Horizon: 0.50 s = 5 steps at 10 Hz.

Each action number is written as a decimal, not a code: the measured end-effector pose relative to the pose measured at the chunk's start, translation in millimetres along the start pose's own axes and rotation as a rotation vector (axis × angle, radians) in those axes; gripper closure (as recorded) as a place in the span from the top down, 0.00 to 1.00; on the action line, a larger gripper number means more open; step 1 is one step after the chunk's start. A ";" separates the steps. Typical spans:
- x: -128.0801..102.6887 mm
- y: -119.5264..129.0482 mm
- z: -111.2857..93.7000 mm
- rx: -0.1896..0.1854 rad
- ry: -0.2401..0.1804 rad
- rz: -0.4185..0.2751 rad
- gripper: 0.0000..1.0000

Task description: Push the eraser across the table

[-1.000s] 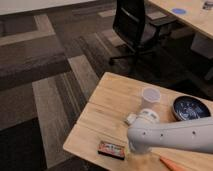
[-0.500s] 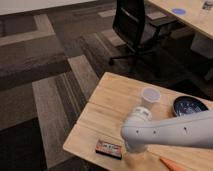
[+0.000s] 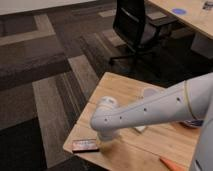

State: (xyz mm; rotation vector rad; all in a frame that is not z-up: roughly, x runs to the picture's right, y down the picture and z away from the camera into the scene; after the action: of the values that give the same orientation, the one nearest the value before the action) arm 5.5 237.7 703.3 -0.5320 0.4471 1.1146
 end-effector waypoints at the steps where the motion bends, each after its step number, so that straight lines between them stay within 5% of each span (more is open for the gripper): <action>1: -1.5 -0.6 -8.6 0.008 -0.012 -0.004 0.65; 3: 9.5 -15.6 -38.2 0.049 -0.045 0.032 0.65; 5: 11.2 -16.9 -40.1 0.052 -0.046 0.038 0.65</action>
State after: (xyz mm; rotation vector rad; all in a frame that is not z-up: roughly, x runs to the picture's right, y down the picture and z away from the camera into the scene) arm 22.5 215.7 668.0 -0.4531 0.4461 1.1465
